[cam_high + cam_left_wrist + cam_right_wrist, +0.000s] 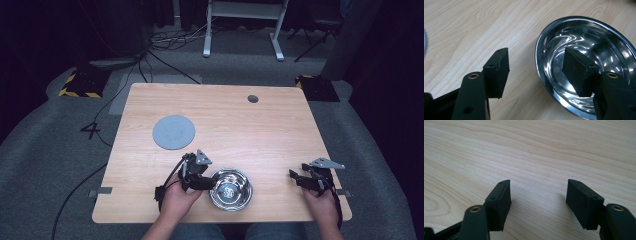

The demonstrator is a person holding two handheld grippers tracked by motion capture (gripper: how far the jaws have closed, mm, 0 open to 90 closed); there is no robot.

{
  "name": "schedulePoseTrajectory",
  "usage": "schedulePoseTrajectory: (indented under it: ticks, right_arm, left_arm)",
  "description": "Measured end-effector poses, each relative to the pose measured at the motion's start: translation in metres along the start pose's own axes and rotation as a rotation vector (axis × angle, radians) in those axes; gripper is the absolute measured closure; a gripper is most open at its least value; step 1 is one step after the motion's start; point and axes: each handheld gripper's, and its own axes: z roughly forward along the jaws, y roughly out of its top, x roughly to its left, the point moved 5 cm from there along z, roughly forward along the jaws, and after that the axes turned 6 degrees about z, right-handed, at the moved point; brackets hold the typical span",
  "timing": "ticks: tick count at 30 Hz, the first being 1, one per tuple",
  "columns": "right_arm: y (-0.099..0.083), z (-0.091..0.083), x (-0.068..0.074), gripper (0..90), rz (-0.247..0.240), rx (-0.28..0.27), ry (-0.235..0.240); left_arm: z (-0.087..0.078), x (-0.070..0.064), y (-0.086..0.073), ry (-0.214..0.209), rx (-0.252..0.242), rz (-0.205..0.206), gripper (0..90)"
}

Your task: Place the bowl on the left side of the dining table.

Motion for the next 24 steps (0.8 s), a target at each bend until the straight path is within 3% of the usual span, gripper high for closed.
schedulePoseTrajectory:
  ticks: [5,15,18,24]
  right_arm:
    - [0.0,0.0,0.0,36.7,0.0,0.0,0.0]
    - [0.0,0.0,0.0,36.7,-0.001,0.0,0.0]
    - [0.0,0.0,0.0,36.7,-0.004,0.001,-0.002]
    - [0.0,0.0,0.0,36.7,0.001,0.0,0.0]
  left_arm:
    - [0.015,-0.002,0.003,-0.033,0.031,-0.012,38.4]
    - [0.033,0.004,0.001,-0.037,0.072,-0.035,43.3]
    - [0.037,0.005,-0.001,-0.095,0.094,-0.072,46.4]
    - [0.045,0.001,-0.002,-0.11,0.122,-0.057,52.8]
